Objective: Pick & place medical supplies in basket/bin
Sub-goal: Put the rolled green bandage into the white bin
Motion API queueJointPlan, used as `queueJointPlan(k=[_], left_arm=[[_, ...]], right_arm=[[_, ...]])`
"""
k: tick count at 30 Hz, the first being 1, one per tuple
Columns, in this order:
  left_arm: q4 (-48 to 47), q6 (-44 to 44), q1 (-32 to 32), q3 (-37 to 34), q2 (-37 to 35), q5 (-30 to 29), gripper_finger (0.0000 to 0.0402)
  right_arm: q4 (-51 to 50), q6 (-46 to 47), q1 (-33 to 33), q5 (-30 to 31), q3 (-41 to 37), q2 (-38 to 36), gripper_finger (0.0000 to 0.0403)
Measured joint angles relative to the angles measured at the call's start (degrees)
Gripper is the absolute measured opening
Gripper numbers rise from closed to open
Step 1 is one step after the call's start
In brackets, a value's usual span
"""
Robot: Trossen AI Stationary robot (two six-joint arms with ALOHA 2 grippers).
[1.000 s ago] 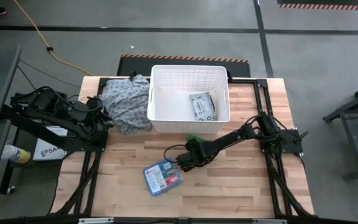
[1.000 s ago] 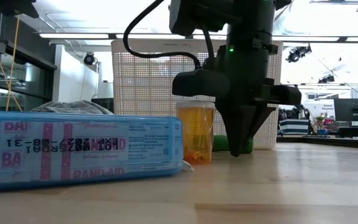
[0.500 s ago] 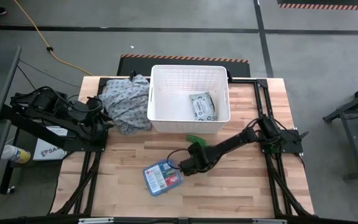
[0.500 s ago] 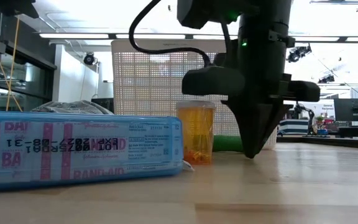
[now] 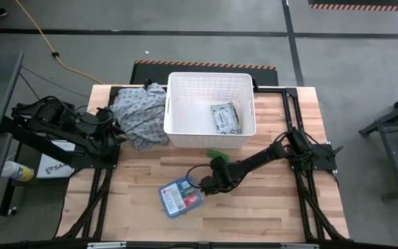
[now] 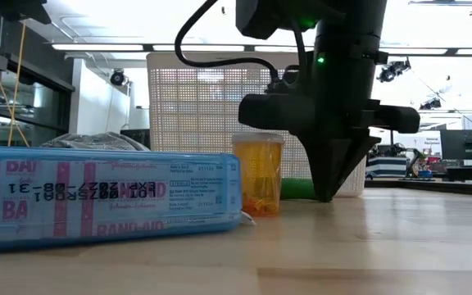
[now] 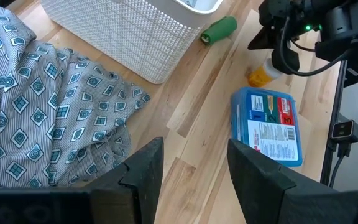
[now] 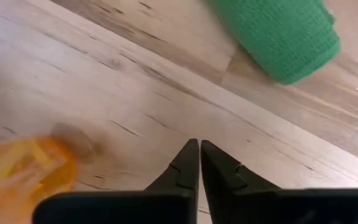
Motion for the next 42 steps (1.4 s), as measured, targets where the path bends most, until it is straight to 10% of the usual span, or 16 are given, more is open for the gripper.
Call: queueJointPlan(k=[19,42], left_arm=[[0.04,0.0,-0.01,0.0,0.0,-1.15,0.0211],[0.22,-1.27,-0.02,0.0,0.02,-1.47,0.0211]], right_arm=[[-4.98,-0.89,-0.11,-1.83,0.11,-0.04,0.0199],[-5.31,-3.91,-2.99,-2.68,0.11,-0.07,0.0205]])
